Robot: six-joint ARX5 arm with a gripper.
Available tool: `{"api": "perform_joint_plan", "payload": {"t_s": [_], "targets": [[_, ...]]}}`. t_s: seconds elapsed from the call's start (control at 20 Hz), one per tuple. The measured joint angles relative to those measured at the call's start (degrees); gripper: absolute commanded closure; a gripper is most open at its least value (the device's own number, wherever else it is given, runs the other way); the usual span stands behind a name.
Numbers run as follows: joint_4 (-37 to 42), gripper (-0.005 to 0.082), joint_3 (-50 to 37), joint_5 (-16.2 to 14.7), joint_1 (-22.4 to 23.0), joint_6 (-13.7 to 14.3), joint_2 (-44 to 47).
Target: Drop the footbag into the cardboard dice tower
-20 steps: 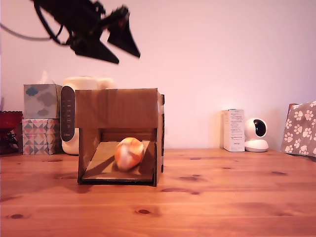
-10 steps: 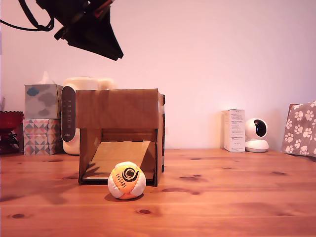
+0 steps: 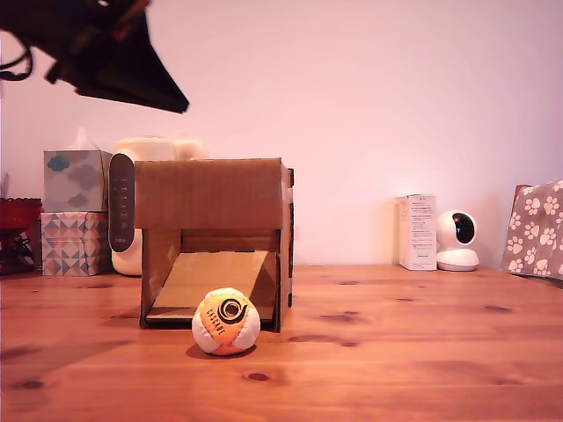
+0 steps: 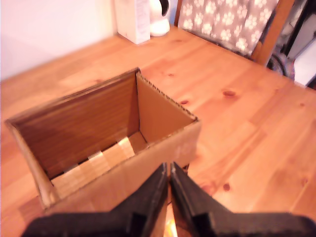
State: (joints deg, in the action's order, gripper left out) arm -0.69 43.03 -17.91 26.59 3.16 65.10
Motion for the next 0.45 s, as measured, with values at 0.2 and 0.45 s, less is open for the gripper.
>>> {"api": "perform_joint_plan", "payload": {"t_s": [0.2,0.45], "targets": [[5.55,0.0793,-8.90,-0.02,-0.44,-2.84,-4.39],[5.86,0.0793,-16.94,0.00,-1.38,-5.81,-10.99]]}}
